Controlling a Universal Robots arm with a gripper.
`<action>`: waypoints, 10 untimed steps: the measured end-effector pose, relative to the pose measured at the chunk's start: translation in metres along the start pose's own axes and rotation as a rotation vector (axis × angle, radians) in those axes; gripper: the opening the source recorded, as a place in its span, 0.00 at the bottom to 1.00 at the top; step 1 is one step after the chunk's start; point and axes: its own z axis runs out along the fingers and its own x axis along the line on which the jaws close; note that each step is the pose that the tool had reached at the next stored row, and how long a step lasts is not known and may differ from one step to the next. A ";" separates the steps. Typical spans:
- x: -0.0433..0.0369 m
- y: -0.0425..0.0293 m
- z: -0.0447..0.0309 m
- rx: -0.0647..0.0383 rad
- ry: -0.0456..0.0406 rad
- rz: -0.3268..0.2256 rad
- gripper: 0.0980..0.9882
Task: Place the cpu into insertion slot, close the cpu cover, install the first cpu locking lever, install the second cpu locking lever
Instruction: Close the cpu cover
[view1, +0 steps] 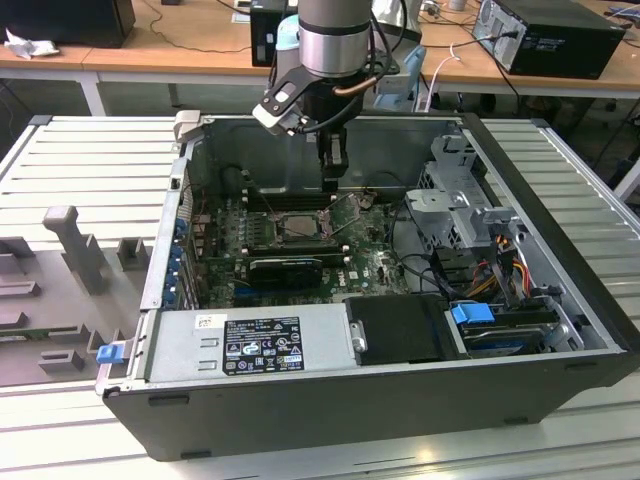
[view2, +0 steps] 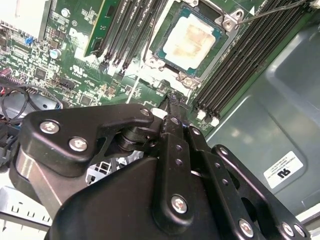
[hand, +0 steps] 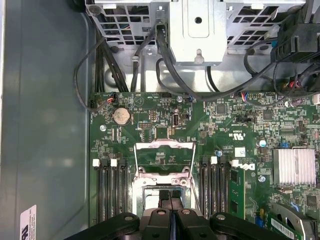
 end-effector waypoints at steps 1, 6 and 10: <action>0.0000 0.0006 0.0004 0.000 0.0000 0.000 0.01; 0.0001 0.0087 0.0059 0.000 -0.0001 0.000 0.01; 0.0000 0.0113 0.0110 0.001 -0.0001 0.000 0.01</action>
